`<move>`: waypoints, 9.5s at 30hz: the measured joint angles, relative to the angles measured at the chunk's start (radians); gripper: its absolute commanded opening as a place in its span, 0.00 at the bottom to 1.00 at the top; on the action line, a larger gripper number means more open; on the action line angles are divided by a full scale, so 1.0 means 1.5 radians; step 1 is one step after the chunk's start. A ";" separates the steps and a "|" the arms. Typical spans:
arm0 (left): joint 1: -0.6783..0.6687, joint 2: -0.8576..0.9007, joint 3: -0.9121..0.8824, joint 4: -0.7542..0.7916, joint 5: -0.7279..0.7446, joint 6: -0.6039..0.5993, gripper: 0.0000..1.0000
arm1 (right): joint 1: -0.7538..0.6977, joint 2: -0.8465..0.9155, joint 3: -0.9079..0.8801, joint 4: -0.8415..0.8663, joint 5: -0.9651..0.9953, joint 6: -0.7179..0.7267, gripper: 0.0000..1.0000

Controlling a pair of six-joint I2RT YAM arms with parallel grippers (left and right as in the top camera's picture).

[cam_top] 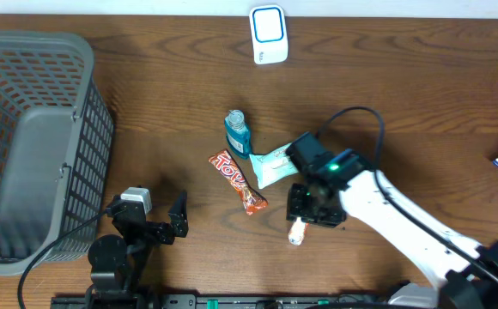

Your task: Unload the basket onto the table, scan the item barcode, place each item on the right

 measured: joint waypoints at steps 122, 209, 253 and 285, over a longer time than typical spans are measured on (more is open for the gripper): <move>0.000 0.000 0.000 0.000 0.000 0.000 0.98 | -0.167 0.121 0.040 -0.085 -0.202 -0.047 0.34; 0.000 0.000 0.000 0.000 0.000 0.000 0.98 | -0.104 0.081 -0.114 0.264 0.035 0.380 0.37; 0.000 0.000 0.000 0.000 0.000 0.000 0.98 | -0.300 0.117 -0.127 -0.168 -0.719 -0.472 0.01; 0.000 0.000 0.000 0.000 0.000 0.000 0.98 | -0.300 0.117 -0.128 -0.117 -0.736 -0.563 0.01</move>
